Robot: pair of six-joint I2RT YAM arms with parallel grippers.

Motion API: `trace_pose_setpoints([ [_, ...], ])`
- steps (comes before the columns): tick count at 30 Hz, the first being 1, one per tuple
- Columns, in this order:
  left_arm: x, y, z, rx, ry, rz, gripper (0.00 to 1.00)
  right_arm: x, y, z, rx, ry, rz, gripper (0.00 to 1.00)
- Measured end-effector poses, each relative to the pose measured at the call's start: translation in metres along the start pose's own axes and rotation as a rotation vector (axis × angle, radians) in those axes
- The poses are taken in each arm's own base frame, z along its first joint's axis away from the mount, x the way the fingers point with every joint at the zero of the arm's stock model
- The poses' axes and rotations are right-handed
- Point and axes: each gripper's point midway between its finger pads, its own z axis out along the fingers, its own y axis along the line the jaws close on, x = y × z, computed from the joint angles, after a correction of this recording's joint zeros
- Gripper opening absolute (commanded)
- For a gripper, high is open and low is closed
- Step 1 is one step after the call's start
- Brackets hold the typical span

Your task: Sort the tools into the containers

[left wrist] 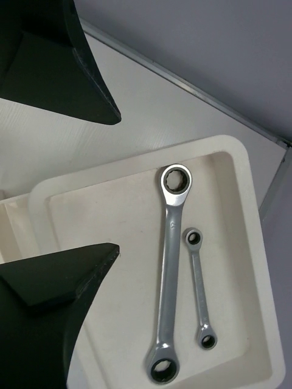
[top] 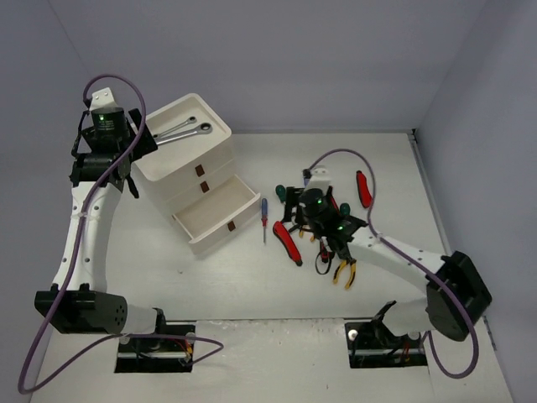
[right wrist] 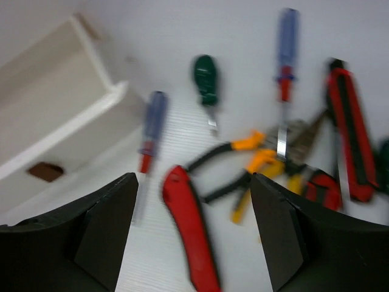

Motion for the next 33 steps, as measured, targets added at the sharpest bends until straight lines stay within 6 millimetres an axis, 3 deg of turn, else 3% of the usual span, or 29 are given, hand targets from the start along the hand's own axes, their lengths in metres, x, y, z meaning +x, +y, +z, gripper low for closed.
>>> trace_pose_setpoints([
  [4, -0.004, -0.014, -0.028, 0.072, -0.028, 0.059, 0.78, 0.011, -0.067, -0.021, 0.163, 0.033, 0.113, 0.72],
  [12, 0.011, -0.057, -0.071, 0.236, -0.031, 0.185, 0.78, 0.084, -0.145, -0.061, 0.376, 0.2, 0.329, 0.71],
  [20, 0.02, -0.086, -0.105, 0.372, -0.045, 0.229, 0.78, 0.131, -0.158, -0.079, 0.441, 0.331, 0.431, 0.68],
  [25, 0.033, -0.104, -0.115, 0.437, -0.026, 0.268, 0.78, 0.142, -0.158, -0.084, 0.459, 0.369, 0.475, 0.67],
  [33, 0.046, -0.115, -0.115, 0.469, 0.004, 0.303, 0.78, 0.156, -0.157, -0.089, 0.479, 0.414, 0.507, 0.64],
])
